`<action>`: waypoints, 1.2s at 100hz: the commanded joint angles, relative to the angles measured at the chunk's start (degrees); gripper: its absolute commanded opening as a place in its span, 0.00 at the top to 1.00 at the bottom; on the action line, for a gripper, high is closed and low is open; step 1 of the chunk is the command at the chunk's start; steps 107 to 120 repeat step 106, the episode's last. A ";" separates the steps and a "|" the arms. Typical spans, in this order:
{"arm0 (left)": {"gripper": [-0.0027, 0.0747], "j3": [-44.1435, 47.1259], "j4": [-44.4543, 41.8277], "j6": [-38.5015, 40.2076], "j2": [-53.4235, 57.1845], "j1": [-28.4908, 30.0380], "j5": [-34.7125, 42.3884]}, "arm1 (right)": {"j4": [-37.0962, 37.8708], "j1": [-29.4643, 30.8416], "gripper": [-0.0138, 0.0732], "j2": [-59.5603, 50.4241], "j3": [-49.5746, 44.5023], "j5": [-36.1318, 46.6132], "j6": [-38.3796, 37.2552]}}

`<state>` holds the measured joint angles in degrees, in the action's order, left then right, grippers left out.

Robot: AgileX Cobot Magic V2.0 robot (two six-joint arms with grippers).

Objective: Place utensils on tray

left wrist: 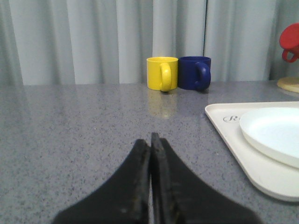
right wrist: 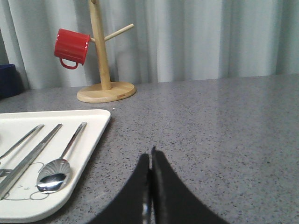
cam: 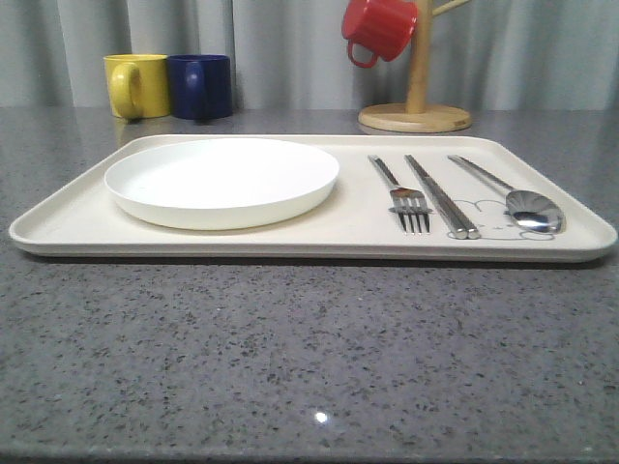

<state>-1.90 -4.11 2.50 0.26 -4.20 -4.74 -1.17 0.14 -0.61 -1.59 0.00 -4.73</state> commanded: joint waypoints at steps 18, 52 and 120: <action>0.99 2.97 -0.58 0.63 2.02 0.13 6.05 | -0.05 0.34 0.92 -1.27 1.05 4.98 0.54; 0.99 4.01 -1.72 0.63 2.02 0.13 7.99 | -0.05 0.34 0.92 -1.27 1.05 4.79 0.54; 0.99 4.01 -1.72 0.63 2.02 0.13 7.87 | -0.05 0.34 0.92 -1.27 1.05 4.79 0.54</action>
